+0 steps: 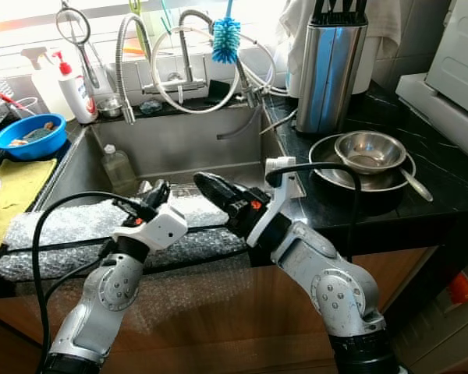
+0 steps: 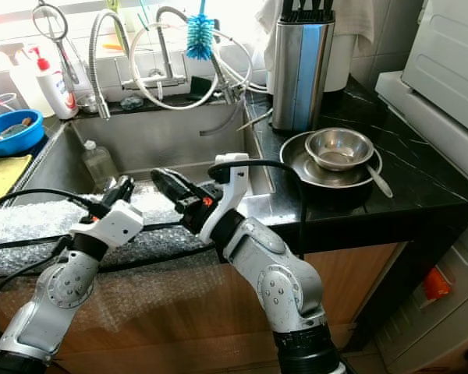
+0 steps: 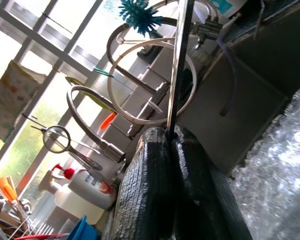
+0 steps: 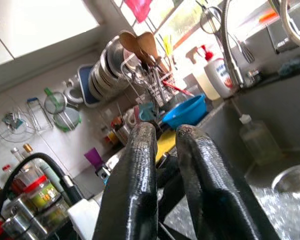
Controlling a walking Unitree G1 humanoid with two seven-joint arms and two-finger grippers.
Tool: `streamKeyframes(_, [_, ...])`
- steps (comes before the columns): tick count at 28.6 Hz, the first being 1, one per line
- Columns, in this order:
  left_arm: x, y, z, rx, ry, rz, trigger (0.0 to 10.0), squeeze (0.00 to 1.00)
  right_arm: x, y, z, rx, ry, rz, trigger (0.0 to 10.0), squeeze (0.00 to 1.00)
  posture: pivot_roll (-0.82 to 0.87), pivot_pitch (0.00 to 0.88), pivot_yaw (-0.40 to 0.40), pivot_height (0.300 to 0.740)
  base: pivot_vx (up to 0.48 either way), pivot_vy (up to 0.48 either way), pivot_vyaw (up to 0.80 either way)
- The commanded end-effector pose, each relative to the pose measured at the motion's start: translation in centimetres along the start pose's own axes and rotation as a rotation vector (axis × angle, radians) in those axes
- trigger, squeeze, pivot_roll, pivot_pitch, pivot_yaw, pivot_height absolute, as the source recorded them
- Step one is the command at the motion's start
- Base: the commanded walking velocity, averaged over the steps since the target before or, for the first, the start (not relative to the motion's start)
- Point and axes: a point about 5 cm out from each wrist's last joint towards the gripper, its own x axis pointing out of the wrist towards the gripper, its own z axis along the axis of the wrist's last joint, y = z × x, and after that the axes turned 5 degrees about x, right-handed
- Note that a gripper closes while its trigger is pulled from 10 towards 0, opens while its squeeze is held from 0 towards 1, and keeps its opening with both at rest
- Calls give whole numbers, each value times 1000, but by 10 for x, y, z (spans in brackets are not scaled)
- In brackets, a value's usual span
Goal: Kitchen organization
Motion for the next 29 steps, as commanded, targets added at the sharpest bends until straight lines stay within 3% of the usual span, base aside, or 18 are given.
streamKeyframes(1, [3,9,-6,18,17,29,0,0,2,9,8,-19,-41,44,10000,1000,-80,0,89,740,0,0,0])
streamKeyframes(12, [4,10,-6,21,19,48,0,0,1,6,14,-46,-81,12,10000,1000,-81,0,89,740,0,0,0])
streamKeyframes(13, [4,11,-6,20,22,57,0,0,-2,4,22,-86,-129,-18,10000,0,-81,0,87,740,0,0,0])
streamKeyframes(19, [4,12,-8,7,37,77,275,0,-10,-6,44,-169,-268,-158,10000,0,-82,0,86,740,0,0,0])
streamKeyframes(20, [4,12,-8,3,39,81,1765,0,-11,-8,47,-189,-288,-184,10000,0,-83,0,86,740,0,0,0])
streamKeyframes(21, [4,12,-8,3,39,81,1765,0,-11,-8,47,-189,-288,-184,10000,0,-83,0,86,740,0,0,0])
streamKeyframes(22, [4,13,-10,-17,54,99,8549,0,-17,-14,56,-258,-345,-277,10000,0,-85,0,86,740,0,0,0])
streamKeyframes(23, [4,14,-11,-39,69,117,9882,0,-21,-17,61,-322,-364,-329,10000,0,-85,0,87,740,0,0,0])
streamKeyframes(27, [4,18,-15,-119,112,171,10000,0,-26,-24,59,-407,-345,-399,10000,0,-88,0,88,740,0,0,0])
streamKeyframes(28, [5,20,-17,-157,127,194,10000,0,-28,-26,58,-434,-339,-421,10000,0,-87,0,87,740,0,0,0])
streamKeyframes(29, [6,26,-19,-265,154,252,10000,0,-31,-28,54,-494,-321,-451,10000,0,-85,0,87,740,0,0,0])
